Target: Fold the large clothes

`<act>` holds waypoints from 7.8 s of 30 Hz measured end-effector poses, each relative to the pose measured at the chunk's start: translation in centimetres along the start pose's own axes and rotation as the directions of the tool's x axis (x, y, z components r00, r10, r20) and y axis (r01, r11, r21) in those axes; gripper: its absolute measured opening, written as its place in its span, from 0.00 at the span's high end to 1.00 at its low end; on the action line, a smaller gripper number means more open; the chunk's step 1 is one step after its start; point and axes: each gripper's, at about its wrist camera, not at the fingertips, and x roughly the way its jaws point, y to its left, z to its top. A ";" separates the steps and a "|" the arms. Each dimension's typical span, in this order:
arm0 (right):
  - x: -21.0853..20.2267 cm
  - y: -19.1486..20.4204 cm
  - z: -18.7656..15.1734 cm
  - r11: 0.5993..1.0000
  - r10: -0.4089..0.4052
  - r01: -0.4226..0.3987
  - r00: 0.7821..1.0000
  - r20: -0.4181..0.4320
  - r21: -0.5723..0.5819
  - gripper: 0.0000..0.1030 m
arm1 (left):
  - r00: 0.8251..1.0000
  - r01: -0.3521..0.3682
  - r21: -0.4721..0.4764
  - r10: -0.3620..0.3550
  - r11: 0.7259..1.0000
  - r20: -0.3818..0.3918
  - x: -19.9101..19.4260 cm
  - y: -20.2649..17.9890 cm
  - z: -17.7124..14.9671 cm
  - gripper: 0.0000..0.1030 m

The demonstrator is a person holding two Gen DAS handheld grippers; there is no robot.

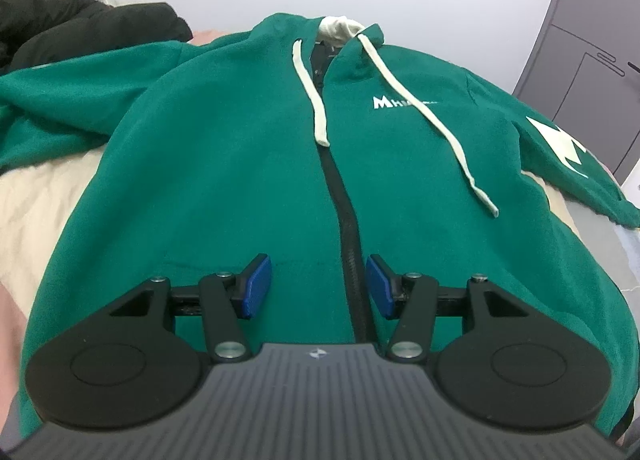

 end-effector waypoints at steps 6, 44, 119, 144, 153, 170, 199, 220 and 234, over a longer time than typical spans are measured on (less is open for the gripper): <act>5.3 -1.8 -2.0 0.998 0.015 -0.017 0.999 0.044 0.055 0.19 | 0.999 -0.035 0.006 0.036 0.999 -0.012 0.8 0.2 -0.5 0.43; -6.5 30.4 -6.0 0.613 0.304 0.061 0.902 0.307 -0.787 0.89 | 0.991 0.028 -0.131 -0.011 0.991 0.132 -5.2 5.5 4.1 0.42; 2.3 29.2 -39.6 0.474 0.123 -0.434 0.894 -0.431 -0.766 0.30 | 0.999 0.041 -0.101 -0.044 0.994 -0.021 -0.9 7.7 0.9 0.37; 1.0 28.8 -40.1 0.469 0.097 -0.351 0.932 -0.348 -0.810 0.30 | 0.970 -0.025 -0.792 0.207 0.610 0.128 -5.2 25.2 1.0 0.33; 0.9 28.8 -40.1 0.474 0.095 -0.342 0.936 -0.339 -0.812 0.30 | 0.953 0.132 -0.925 0.210 0.357 0.217 -4.4 31.4 -1.5 0.32; 0.9 28.1 -39.7 0.510 0.121 -0.331 0.941 -0.315 -0.794 0.30 | 0.865 -0.028 -0.971 0.493 0.239 0.096 -4.5 42.1 2.2 0.77; -0.6 26.0 -33.5 0.703 0.212 -0.306 0.952 -0.222 -0.642 0.29 | 0.773 -0.451 0.076 0.346 0.889 0.532 -9.3 4.1 25.4 0.90; 0.0 21.4 -28.1 0.860 0.200 -0.190 0.979 -0.029 -0.474 0.27 | 0.993 -0.115 0.462 0.082 0.879 0.090 10.0 -8.9 11.8 0.86; -2.2 22.9 -29.6 0.803 0.267 -0.283 0.958 -0.108 -0.524 0.27 | 0.986 0.169 0.082 -0.168 0.982 -0.019 0.7 0.2 8.4 0.25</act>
